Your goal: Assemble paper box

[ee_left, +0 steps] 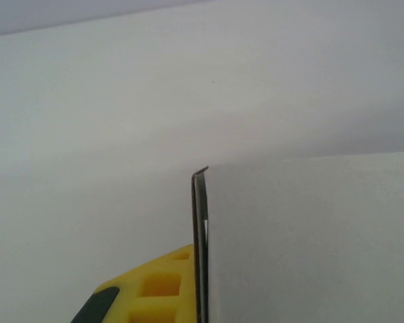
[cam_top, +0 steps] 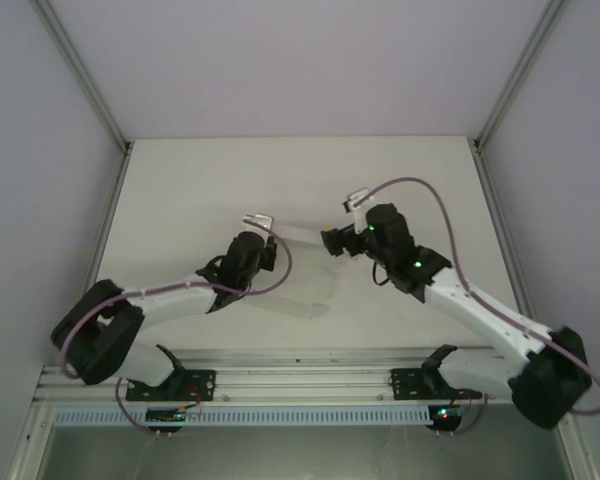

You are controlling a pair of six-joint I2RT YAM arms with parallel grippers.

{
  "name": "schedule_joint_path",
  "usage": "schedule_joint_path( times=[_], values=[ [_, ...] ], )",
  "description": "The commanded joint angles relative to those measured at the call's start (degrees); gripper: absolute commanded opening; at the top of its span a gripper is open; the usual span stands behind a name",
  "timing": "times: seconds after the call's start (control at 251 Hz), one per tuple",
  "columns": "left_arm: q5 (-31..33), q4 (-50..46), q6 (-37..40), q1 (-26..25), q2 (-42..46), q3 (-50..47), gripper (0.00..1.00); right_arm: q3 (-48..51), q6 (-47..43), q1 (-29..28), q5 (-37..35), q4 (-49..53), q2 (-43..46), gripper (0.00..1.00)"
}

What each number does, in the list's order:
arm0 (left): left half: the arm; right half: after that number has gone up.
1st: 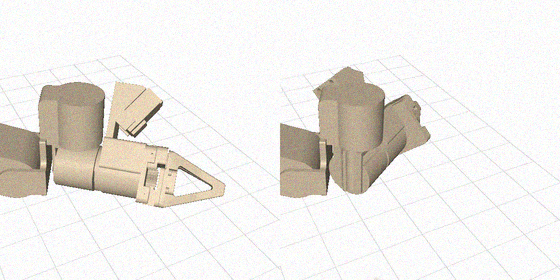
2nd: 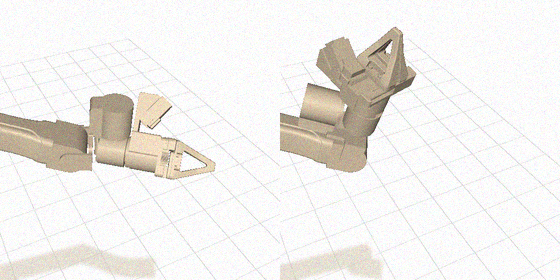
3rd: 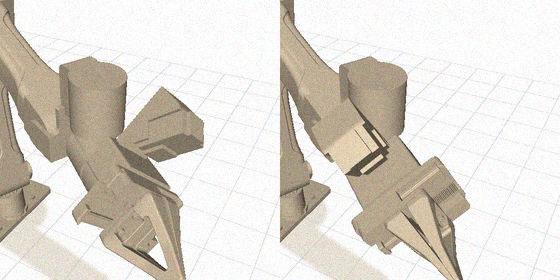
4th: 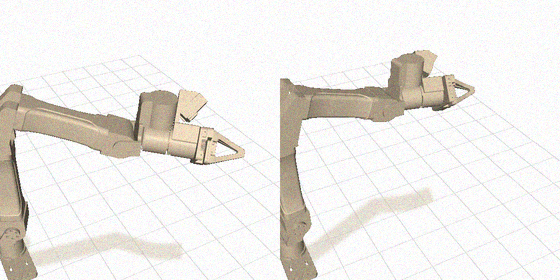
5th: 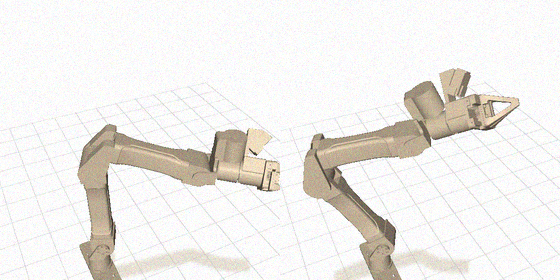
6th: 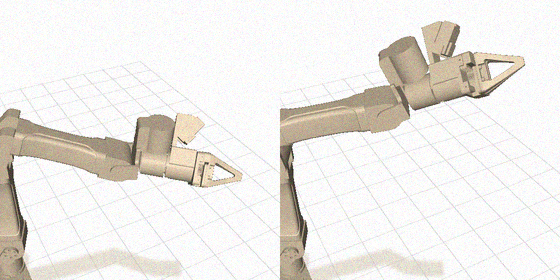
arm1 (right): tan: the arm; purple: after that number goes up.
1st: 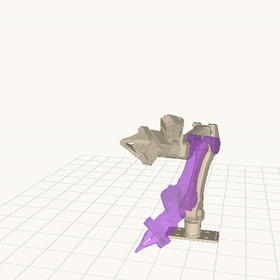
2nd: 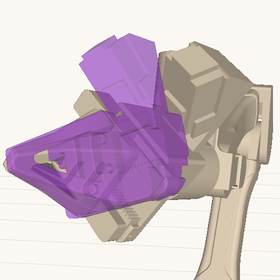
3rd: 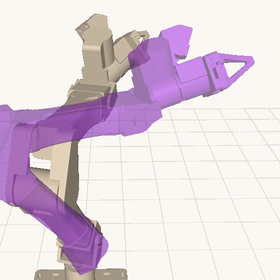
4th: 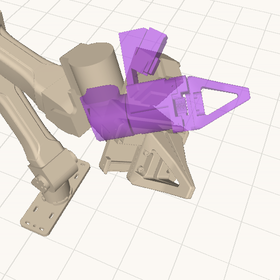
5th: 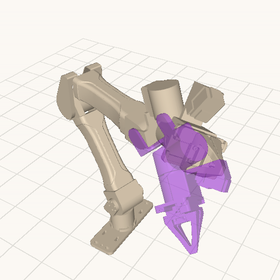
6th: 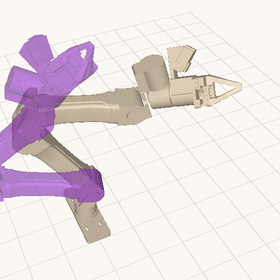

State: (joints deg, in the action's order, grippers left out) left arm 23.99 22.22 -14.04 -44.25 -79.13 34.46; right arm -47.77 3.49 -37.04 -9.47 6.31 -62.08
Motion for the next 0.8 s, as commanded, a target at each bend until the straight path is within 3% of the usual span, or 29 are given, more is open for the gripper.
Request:
schedule_joint_path(
  times=[0.0,0.168,0.291,0.435,0.595,0.794],
  values=[
    [3.4,-6.1,-5.0,0.2,4.1,-0.3,0.00,1.2,1.8,0.9,1.2,5.9,4.6,0.99],
    [0.1,-7.1,-6.3,0.1,8.5,-1.6,0.00,4.2,4.5,1.6,9.1,0.9,5.5,0.99],
    [-0.3,-9.8,-8.2,0.2,9.9,-1.1,0.00,4.4,4.7,1.0,9.6,-2.6,2.4,0.99],
    [-5.9,-6.9,-8.7,0.2,11.2,-2.6,0.00,3.8,4.7,0.7,8.3,-6.6,-2.2,0.99],
    [-9.9,-5.7,-11.1,0.1,10.5,-2.4,0.00,4.5,6.0,-1.0,13.7,-19.1,-6.8,0.99],
    [-11.2,-4.9,-14.8,0.1,10.7,-2.2,0.00,8.9,9.3,-3.3,10.8,-34.9,-8.3,1.00]
  ],
)
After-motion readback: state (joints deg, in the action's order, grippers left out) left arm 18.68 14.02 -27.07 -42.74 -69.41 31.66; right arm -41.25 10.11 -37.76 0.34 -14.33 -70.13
